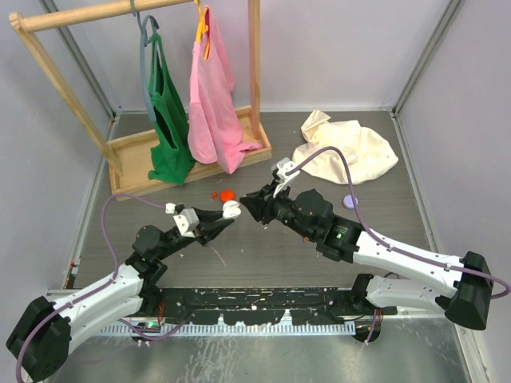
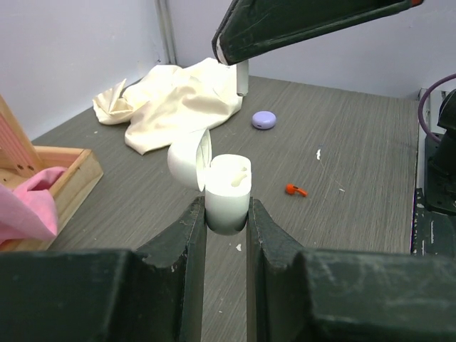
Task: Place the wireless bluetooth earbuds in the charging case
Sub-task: Place the earbud in the charging case.
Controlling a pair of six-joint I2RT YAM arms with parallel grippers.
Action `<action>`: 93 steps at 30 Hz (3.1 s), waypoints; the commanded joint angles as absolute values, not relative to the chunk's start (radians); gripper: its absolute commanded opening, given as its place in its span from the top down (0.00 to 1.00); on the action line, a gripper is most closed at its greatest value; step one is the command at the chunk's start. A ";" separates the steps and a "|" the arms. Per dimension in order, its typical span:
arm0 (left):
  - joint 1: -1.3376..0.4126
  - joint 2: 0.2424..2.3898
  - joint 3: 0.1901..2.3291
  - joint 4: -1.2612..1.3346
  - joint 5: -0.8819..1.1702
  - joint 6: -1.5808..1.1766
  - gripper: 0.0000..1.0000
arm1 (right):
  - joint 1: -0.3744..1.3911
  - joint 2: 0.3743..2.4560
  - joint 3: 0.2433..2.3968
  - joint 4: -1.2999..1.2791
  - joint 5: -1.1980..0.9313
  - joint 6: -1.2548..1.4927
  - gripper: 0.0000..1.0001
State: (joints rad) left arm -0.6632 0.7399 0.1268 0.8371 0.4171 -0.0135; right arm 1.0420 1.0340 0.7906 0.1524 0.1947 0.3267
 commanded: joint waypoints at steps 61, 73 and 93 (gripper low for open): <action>-0.666 0.740 0.141 0.997 0.352 -0.099 0.88 | 1.215 1.172 0.815 0.361 0.396 0.224 0.45; -0.667 0.770 0.151 0.965 0.335 -0.160 0.89 | 1.184 1.135 0.906 0.159 0.344 0.133 0.19; -0.666 0.840 0.189 0.990 0.355 -0.270 0.90 | 0.629 1.020 0.645 0.525 -0.566 0.284 0.08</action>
State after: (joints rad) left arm -0.6659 0.8417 0.1314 0.9058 0.3511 -0.2428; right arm 0.6754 1.0512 0.6918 0.3279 -0.3775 0.2684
